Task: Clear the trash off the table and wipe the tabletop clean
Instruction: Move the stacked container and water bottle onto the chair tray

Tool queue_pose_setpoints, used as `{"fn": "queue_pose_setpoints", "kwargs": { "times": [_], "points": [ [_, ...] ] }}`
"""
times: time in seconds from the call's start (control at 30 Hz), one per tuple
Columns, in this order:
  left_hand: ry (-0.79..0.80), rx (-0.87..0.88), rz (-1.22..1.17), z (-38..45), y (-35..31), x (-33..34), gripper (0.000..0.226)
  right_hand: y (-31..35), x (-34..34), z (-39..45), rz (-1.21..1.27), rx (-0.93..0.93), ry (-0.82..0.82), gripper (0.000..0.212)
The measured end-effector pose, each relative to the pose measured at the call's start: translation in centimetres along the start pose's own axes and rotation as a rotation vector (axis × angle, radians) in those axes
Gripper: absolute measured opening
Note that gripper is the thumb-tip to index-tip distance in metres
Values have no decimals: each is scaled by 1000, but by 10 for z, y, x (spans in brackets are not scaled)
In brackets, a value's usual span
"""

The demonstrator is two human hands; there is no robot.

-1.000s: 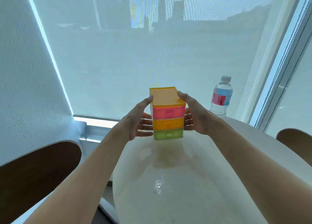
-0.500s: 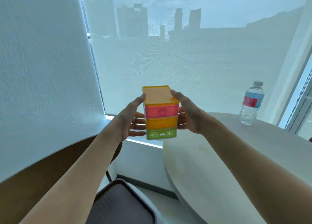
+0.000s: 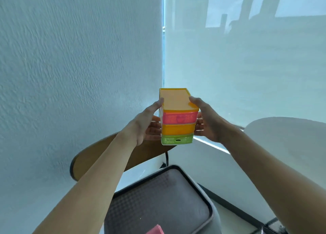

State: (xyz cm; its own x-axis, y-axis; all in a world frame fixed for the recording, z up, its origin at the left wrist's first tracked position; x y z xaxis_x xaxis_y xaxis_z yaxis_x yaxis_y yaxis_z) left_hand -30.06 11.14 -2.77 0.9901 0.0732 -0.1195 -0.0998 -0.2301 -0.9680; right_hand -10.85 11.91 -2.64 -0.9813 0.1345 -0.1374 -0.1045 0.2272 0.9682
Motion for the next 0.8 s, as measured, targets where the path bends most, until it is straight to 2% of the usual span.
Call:
{"fn": "queue_pose_setpoints", "kwargs": {
  "times": [0.27, 0.43, 0.8],
  "points": [
    [-73, -52, -48, -2, 68, -73, 62, -46, 86, 3, -28, 59, 171, 56],
    [-96, -159, -76, -3, 127, -107, 81, -89, 130, 1, -47, 148, 253, 45],
    [-99, -300, -101, -9, 239, -142, 51, -180, 187, -11, -107, 326, 402, 33]
  ]
}}
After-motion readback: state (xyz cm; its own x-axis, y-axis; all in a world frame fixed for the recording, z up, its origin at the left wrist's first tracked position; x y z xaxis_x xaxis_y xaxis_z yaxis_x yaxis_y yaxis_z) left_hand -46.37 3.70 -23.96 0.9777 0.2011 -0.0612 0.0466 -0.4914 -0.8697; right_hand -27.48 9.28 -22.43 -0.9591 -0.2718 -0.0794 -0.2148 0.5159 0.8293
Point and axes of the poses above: each hand's wrist, its own z-axis towards the middle knuckle, its own x-axis out of the palm, y = z × x, the point moved 4 cm from there along z, towards the middle knuckle, and after that the axes turned 13 degrees about -y, right-handed, at the moved point
